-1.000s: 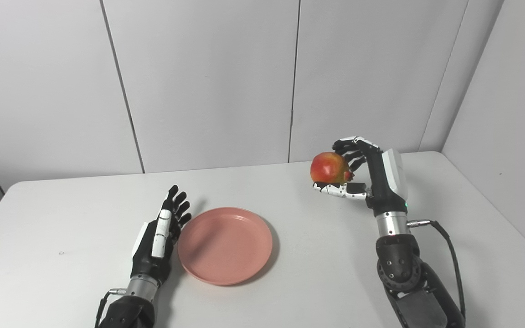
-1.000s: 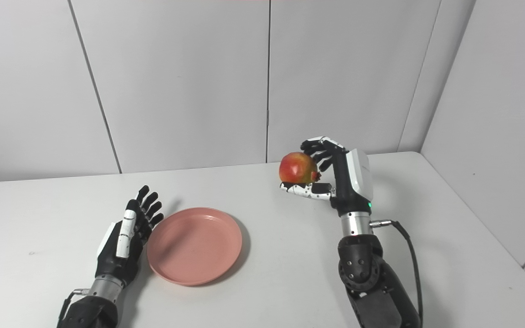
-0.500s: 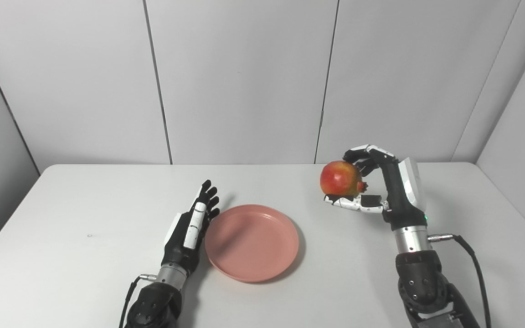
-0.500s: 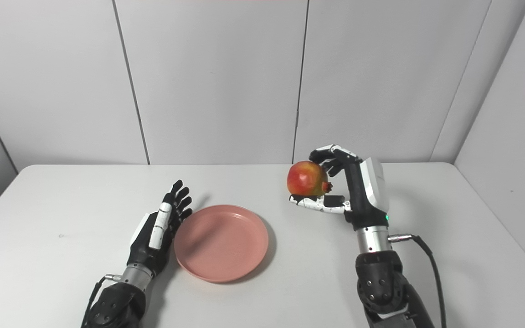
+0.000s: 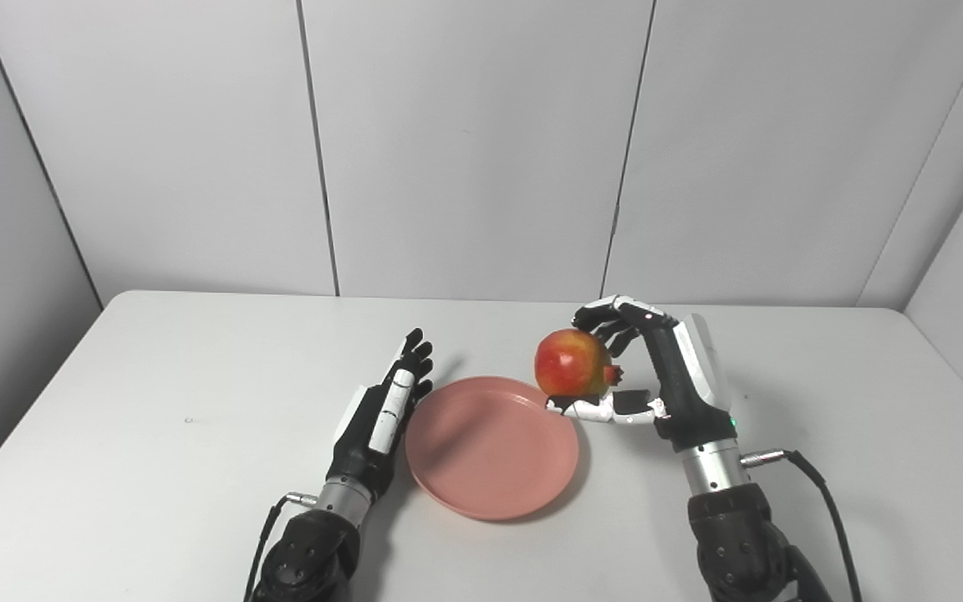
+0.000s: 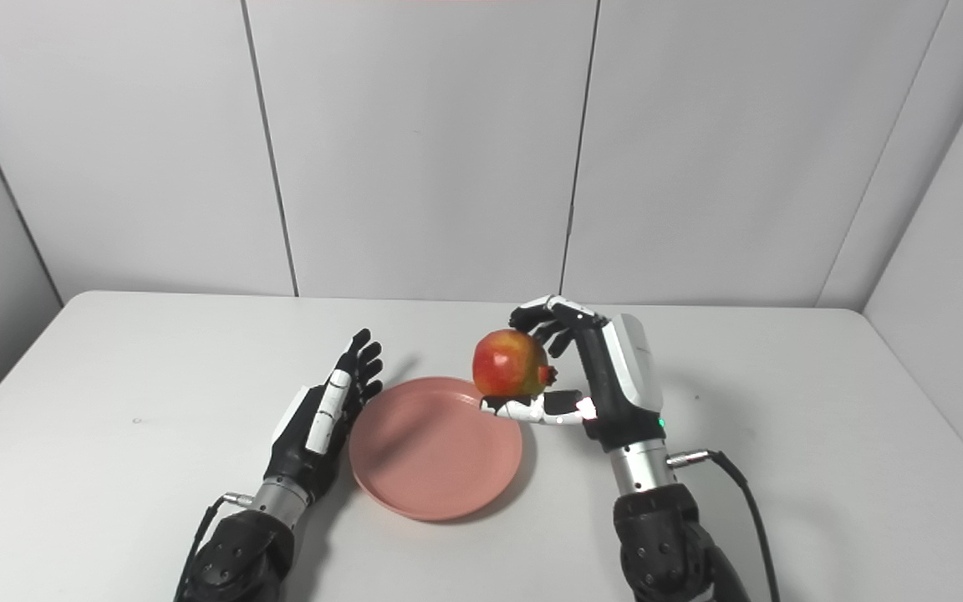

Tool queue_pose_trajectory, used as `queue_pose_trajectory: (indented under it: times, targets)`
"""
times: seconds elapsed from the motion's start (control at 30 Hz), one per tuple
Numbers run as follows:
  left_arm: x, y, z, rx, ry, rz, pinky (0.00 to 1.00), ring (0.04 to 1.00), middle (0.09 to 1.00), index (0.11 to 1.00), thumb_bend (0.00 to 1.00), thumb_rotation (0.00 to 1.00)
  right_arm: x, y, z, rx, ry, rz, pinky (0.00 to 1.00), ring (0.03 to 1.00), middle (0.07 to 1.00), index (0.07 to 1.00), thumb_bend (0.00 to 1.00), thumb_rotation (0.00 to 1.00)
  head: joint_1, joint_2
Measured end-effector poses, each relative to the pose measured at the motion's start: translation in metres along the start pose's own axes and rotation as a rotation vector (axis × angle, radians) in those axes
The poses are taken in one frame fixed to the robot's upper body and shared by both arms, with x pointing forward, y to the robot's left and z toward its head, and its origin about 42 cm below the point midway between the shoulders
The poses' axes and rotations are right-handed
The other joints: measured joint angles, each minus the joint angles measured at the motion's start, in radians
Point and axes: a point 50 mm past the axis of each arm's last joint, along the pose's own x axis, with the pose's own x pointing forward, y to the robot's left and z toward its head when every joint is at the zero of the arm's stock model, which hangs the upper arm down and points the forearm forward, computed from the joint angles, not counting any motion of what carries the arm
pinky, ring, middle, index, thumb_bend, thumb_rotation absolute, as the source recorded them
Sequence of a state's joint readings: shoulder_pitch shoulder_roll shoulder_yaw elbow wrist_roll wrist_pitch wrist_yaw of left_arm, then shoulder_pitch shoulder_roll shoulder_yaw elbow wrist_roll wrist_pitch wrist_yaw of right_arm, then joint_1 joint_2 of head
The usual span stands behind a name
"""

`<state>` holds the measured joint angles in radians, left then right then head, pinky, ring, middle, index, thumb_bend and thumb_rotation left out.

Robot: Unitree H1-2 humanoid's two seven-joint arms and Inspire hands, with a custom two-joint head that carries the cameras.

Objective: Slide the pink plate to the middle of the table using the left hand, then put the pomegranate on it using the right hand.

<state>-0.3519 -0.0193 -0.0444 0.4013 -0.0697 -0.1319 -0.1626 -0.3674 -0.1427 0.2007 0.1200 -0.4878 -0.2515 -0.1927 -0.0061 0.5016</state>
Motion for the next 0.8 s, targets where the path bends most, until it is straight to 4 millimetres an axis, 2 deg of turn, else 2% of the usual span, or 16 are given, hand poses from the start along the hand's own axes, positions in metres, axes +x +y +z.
queue_pose_trajectory:
  times: [0.23,0.43,0.6,0.8]
  targets:
    - [0.0,0.0,0.0,0.006,0.001,0.0,0.97,0.992,1.0,1.0,0.6,1.0,-0.003,0.029,-0.003,0.029,0.03,0.084,0.33,0.38,0.474,0.556,0.51,0.0,-0.003,0.002]
    - [0.0,0.0,0.0,0.007,0.001,0.0,0.97,0.993,1.0,1.0,0.6,1.0,0.0,0.054,-0.005,-0.012,0.023,0.173,0.39,0.402,0.482,0.542,0.51,0.0,-0.003,0.0]
    - [0.0,-0.001,0.0,0.007,0.001,0.001,0.96,0.995,1.0,1.0,0.59,1.0,0.004,0.066,-0.01,-0.044,0.032,0.219,0.39,0.404,0.484,0.538,0.51,0.0,-0.005,0.0]
    - [0.001,-0.001,0.0,0.007,0.001,0.002,0.97,0.998,1.0,1.0,0.6,1.0,0.0,0.075,-0.024,-0.084,0.064,0.271,0.4,0.409,0.479,0.537,0.51,0.0,-0.005,0.0]
